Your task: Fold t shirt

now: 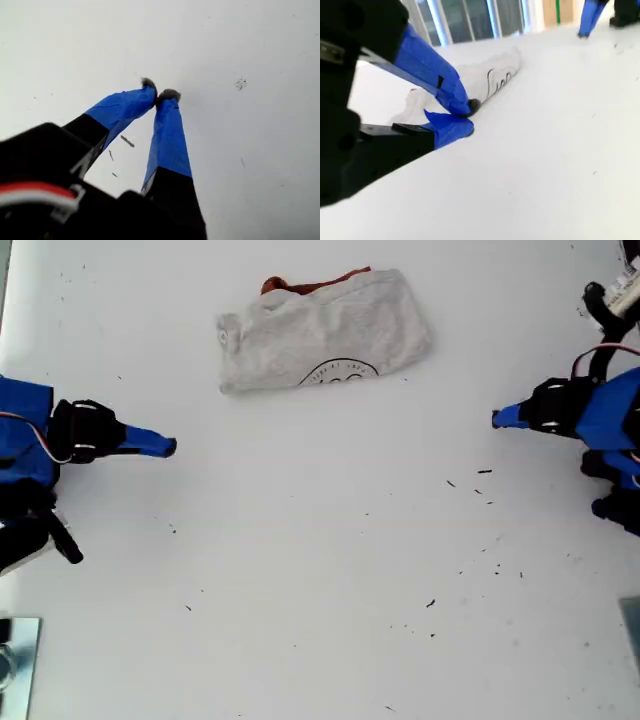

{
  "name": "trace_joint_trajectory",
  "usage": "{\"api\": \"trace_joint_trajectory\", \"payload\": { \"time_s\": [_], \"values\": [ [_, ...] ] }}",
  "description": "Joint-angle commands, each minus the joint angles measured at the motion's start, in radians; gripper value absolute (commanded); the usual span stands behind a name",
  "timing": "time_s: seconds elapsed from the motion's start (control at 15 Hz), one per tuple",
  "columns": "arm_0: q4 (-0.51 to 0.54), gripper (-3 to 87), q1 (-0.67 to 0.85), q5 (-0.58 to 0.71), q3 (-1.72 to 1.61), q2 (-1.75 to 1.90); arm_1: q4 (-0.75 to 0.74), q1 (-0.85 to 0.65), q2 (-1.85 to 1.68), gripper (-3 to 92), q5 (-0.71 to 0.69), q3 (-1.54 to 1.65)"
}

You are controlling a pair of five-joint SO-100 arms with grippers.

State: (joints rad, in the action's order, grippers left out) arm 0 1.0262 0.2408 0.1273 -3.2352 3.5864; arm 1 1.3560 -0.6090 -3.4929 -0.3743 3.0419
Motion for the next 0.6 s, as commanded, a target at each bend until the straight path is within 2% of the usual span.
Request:
{"api": "trace_joint_trajectory", "payload": {
  "time_s": [0.0,0.07,0.53],
  "values": [
    [0.003,4.4,-0.041,0.009,-0.009,0.02,-0.009,0.015,-0.012,3.8,-0.107,0.06],
    [0.003,4.4,-0.055,0.009,-0.009,0.02,-0.009,0.028,-0.012,3.8,-0.445,0.06],
    [0.003,4.4,-0.072,0.009,-0.009,0.02,0.002,0.035,-0.012,3.8,-0.456,0.055]
  ]
}}
